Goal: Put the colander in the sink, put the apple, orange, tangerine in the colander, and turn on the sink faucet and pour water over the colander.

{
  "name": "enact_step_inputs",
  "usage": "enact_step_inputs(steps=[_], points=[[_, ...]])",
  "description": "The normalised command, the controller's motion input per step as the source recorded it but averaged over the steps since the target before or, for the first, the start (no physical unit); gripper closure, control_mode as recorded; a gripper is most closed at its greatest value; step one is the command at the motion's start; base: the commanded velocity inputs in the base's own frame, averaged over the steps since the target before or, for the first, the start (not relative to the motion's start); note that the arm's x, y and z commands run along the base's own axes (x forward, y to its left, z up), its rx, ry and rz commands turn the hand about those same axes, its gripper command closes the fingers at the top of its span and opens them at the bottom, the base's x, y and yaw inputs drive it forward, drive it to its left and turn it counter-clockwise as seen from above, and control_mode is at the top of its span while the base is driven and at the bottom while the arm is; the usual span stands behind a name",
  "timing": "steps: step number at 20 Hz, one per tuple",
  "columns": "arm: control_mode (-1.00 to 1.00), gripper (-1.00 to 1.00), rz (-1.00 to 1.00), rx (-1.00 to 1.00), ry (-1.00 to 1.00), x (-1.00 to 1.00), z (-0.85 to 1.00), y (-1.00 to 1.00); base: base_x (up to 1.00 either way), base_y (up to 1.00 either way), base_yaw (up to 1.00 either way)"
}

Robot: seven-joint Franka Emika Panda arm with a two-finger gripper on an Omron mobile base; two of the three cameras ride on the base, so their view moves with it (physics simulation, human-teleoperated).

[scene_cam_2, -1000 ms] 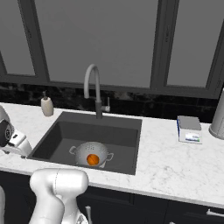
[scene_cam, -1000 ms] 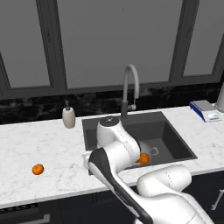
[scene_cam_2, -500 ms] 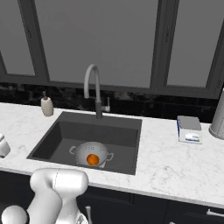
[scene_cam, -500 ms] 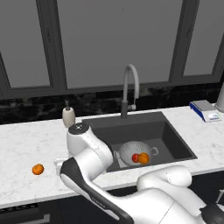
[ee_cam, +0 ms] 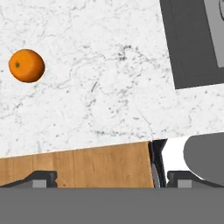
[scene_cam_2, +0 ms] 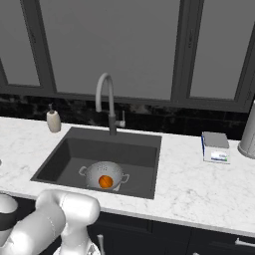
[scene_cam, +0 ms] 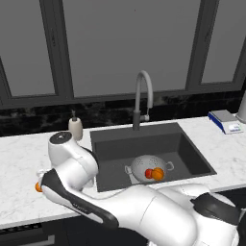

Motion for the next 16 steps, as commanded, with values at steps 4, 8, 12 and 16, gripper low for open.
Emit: enact_step_inputs(steps=[4, 8, 12, 16], points=[[-1.00, -1.00, 0.00, 0.00, 0.00, 0.39, 0.00, 0.58, 0.00, 0.00, 0.00], [-1.00, -1.00, 0.00, 0.00, 0.00, 0.29, 0.00, 0.44, 0.00, 0.00, 0.00], [-1.00, -1.00, 0.00, 0.00, 0.00, 0.33, -0.01, 0.36, 0.00, 0.00, 0.00], [-1.00, -1.00, 0.00, 0.00, 0.00, 0.28, -0.02, 0.28, 0.00, 0.00, 0.00]])
